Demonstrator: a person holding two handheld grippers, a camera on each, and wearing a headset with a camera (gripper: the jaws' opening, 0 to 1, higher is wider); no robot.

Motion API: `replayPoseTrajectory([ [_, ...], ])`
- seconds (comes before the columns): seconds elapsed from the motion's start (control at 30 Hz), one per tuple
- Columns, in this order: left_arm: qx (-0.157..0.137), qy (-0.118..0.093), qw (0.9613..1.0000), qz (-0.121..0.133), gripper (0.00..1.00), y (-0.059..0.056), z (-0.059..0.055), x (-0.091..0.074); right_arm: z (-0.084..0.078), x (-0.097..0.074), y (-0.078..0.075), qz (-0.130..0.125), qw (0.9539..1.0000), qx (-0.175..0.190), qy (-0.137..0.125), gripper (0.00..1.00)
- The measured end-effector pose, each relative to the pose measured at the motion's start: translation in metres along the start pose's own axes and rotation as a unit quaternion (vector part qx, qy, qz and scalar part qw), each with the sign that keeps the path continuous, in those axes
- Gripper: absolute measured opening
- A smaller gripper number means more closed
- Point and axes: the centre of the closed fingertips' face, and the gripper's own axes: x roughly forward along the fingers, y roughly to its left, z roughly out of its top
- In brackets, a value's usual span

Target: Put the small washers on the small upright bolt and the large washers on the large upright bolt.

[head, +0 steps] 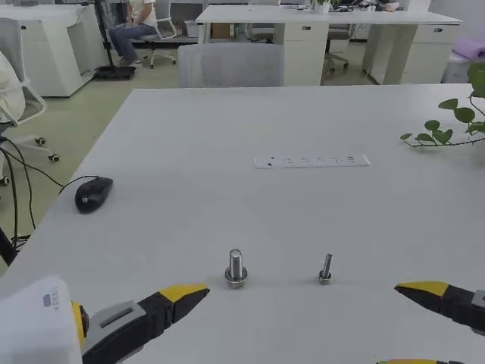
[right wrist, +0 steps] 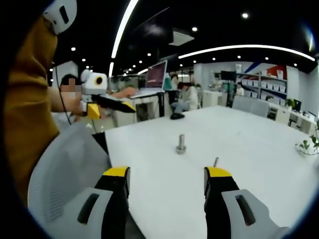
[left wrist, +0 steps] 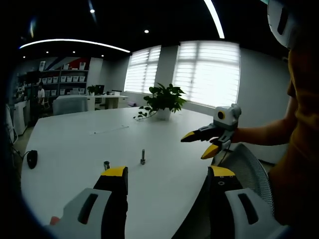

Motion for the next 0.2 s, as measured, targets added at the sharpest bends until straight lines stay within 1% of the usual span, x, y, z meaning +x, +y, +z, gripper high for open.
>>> replayPoseTrajectory([
  [0.13, 0.005, 0.001, 1.0000, -0.005, 0.65, -0.0018, -0.0008, -0.0010, 0.0028, -0.0048, 0.0042, 0.006, 0.9999, 0.007, -0.008, 0.69],
  [0.2, 0.005, 0.001, 1.0000, -0.003, 0.65, -0.0029, 0.0001, -0.0020, 0.0046, -0.0070, 0.0036, 0.007, 1.0000, 0.002, -0.006, 0.69],
])
